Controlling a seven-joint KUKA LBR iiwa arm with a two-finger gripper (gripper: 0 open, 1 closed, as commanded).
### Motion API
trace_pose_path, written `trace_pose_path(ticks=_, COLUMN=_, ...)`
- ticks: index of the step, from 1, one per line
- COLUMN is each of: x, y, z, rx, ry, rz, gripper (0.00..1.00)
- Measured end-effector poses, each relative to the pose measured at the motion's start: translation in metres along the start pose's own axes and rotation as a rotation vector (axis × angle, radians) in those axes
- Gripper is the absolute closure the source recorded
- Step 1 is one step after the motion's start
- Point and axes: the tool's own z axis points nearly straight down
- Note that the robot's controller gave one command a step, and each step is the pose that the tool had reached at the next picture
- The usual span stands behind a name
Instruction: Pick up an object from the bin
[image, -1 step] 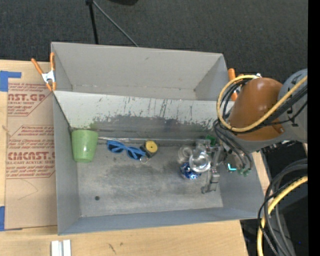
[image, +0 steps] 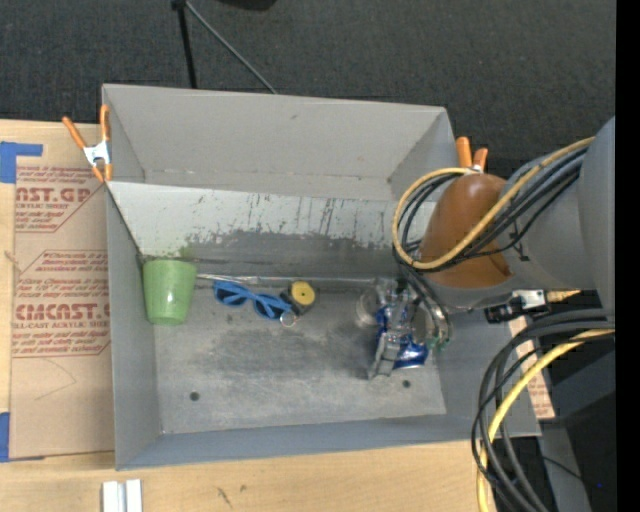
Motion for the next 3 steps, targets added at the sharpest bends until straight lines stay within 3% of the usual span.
trace_pose_path(ticks=1, x=0.016, y=-0.061, z=0.003, rx=0.003, ry=0.001, rz=-0.168, gripper=0.0)
trace_pose_path(ticks=2, x=0.014, y=-0.059, z=0.001, rx=0.001, ry=-0.006, rz=-0.169, gripper=1.0)
trace_pose_path(ticks=3, x=0.047, y=-0.061, z=-0.178, rx=0.002, ry=-0.006, rz=-0.145, gripper=1.0)
